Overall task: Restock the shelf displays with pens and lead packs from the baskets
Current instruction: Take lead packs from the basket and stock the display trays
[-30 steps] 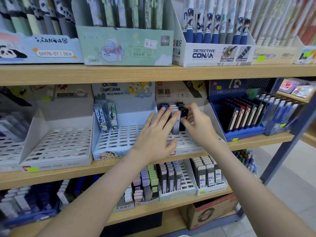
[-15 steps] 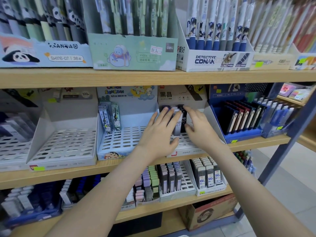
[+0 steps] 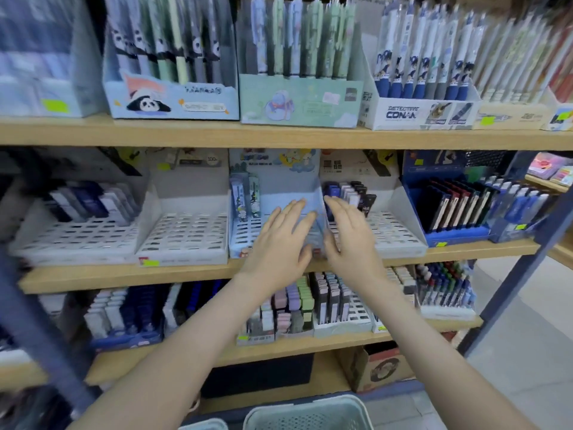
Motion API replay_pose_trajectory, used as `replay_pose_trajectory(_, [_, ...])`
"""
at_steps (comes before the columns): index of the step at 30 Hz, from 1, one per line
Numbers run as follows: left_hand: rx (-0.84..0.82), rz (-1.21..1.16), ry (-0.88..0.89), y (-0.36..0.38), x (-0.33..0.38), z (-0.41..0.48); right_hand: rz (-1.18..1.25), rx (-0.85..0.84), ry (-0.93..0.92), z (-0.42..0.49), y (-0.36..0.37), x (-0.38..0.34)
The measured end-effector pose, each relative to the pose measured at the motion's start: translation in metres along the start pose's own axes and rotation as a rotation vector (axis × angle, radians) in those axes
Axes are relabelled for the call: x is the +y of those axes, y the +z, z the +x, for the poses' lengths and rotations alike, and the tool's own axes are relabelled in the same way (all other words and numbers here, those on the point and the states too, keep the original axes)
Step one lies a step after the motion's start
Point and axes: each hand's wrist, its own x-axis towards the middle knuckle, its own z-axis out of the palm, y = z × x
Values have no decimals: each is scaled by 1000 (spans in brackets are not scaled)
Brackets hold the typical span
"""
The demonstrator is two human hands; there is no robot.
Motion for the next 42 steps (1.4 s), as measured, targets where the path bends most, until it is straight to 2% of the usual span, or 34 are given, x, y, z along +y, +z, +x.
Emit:
replay_pose_trajectory(4, [5, 15, -25, -19, -18, -26, 57, -2, 61, -5, 18, -20])
replay_pose_trajectory(8, [-14, 6, -16, -25, -19, -27, 129, 35, 253, -7, 11, -11])
replay_pose_trajectory(13, [-52, -21, 23, -9, -1, 2, 24, -14, 467, 4, -20, 23])
replay_pose_trajectory(16, [-58, -43, 41, 4, 11, 23, -10, -135, 458, 12, -28, 46])
replay_pose_trajectory(19, [-73, -49, 62, 17, 16, 44, 55, -214, 461, 18, -31, 64])
replay_pose_trajectory(23, [-95, -11, 109, 34, 15, 69, 129, -231, 466, 29, -27, 74])
replay_pose_trajectory(28, [-138, -24, 119, 53, 9, 81, 74, -241, 389, 37, -16, 75])
replay_pose_trajectory(33, [-89, -91, 104, 60, 8, 78, 51, -235, 323, 43, -11, 78])
replay_pose_trajectory(42, [5, -64, 144, 69, 2, 74, 154, -261, 363, 42, -9, 91])
